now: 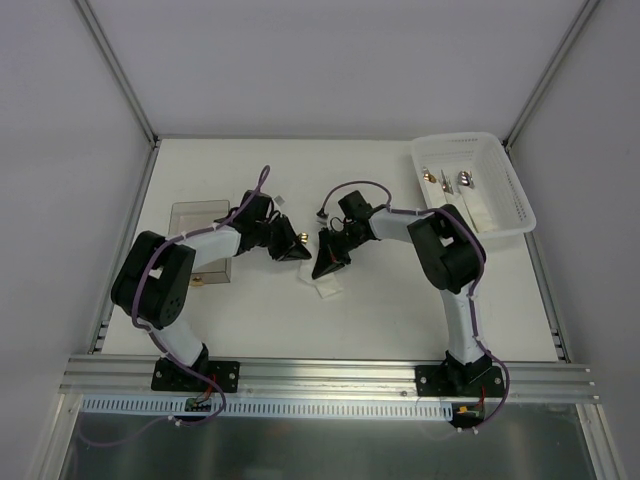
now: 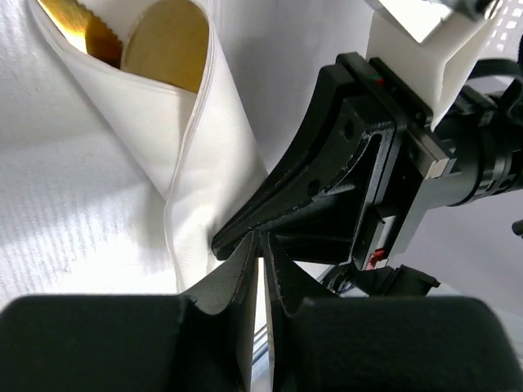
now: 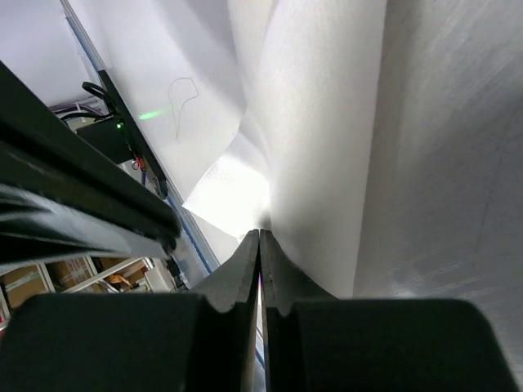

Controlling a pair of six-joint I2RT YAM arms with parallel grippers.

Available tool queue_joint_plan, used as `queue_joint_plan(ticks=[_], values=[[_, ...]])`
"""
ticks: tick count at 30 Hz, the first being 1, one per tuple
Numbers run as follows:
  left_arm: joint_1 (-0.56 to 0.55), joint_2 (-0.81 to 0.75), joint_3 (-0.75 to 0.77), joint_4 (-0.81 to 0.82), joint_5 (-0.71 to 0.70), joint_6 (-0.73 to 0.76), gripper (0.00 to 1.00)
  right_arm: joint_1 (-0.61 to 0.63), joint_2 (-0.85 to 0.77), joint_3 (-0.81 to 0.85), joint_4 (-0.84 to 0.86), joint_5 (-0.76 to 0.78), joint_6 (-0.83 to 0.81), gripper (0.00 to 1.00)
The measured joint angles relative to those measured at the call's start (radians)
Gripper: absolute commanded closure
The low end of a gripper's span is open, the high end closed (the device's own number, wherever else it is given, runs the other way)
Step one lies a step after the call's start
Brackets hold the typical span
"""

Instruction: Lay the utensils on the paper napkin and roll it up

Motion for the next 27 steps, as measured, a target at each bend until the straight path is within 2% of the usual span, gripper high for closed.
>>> queue_joint_plan(ticks=[5, 9, 15, 18, 23, 27], values=[[-0.040, -0.001, -0.021, -0.010, -0.009, 0.002, 0.95, 0.000, 0.012, 0.007, 0.000, -0.010, 0.011, 0.96], [-0.062, 0.034, -0.025, -0.014, -0.023, 0.000, 1.00, 0.000, 0.014, 0.008, 0.000, -0.013, 0.015, 0.96], [-0.060, 0.045, -0.048, 0.015, -0.022, -0.023, 1.00, 0.000, 0.014, 0.008, -0.005, -0.012, 0.016, 0.95], [-0.058, 0.047, -0.057, 0.032, -0.021, -0.029, 1.00, 0.000, 0.010, 0.006, -0.007, -0.011, 0.016, 0.92], [-0.057, 0.068, -0.058, 0.063, 0.006, -0.035, 1.00, -0.010, -0.011, 0.005, -0.037, 0.014, 0.014, 0.81], [-0.057, 0.093, -0.058, 0.080, 0.016, -0.033, 1.00, -0.029, -0.034, 0.005, -0.075, 0.045, 0.001, 0.79]])
